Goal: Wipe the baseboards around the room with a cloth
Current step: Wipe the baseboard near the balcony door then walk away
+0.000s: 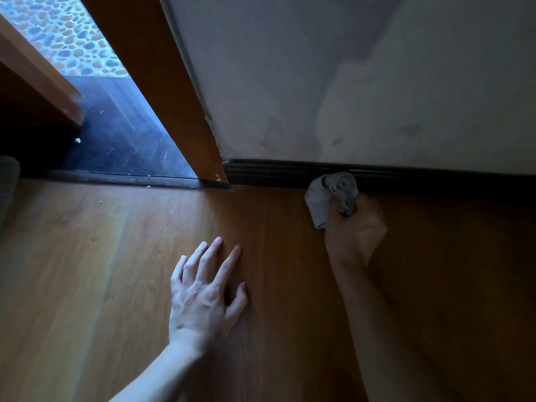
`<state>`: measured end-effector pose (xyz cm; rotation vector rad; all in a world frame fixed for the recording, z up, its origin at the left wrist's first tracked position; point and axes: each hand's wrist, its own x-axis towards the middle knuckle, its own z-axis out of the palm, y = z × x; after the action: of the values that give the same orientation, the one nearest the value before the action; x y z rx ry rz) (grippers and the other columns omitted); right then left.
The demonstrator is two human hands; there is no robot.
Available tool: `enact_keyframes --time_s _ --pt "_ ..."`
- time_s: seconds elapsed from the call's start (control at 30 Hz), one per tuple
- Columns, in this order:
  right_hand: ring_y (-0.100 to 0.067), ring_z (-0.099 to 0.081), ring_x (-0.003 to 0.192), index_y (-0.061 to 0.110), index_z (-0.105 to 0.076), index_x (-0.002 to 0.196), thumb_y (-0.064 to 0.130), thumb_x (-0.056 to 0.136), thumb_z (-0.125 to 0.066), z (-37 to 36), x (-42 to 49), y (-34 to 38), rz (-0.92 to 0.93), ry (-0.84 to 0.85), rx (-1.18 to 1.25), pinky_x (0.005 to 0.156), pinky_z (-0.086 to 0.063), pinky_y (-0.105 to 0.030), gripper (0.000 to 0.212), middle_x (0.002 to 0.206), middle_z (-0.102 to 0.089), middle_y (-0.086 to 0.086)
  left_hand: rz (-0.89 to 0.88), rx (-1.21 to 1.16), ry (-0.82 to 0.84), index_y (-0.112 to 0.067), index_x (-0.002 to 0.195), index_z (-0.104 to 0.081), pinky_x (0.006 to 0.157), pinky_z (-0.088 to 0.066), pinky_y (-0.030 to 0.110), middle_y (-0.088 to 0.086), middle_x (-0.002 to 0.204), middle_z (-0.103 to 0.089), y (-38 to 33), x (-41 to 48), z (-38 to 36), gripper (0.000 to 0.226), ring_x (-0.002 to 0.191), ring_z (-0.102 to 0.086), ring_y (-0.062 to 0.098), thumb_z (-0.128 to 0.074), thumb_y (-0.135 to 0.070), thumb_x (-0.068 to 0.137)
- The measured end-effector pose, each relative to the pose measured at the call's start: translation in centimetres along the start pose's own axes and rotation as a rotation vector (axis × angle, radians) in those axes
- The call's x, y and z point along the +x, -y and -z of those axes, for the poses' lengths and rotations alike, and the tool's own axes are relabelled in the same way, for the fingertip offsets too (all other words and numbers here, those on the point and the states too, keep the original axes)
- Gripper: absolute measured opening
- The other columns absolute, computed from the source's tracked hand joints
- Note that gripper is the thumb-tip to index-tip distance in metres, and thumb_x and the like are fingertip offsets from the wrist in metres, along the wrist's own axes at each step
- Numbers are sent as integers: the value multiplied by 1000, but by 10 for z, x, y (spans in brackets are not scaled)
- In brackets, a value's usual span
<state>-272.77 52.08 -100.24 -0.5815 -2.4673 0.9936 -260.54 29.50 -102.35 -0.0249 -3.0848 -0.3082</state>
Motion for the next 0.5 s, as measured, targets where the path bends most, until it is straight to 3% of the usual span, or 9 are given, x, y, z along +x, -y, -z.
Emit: enact_keyframes --time_s 0.13,0.27,0.5 --pt "-18 -59 74 1 -69 85 18 87 -71 0 3 -2 63 25 25 61 -44 -22 16 85 -65 -12 -10 1 1 -33 145 -53 118 -25 55 3 155 -42 -2 0 -3 62 145 -37 28 -46 -52 87" --pt "-17 -59 78 3 -69 89 21 87 -70 -1 0 1 -12 -15 19 63 -46 -23 18 89 -65 -10 6 7 11 -33 145 -53 119 -23 54 2 156 -41 -3 1 -1 61 145 -36 27 -46 -52 87" --pt "-21 -62 81 3 -71 94 25 87 -70 -20 -15 31 114 141 27 66 -49 -27 23 94 -66 -11 6 13 13 -35 146 -50 120 -22 53 1 156 -42 -2 -1 -2 61 145 -36 26 -47 -52 87"
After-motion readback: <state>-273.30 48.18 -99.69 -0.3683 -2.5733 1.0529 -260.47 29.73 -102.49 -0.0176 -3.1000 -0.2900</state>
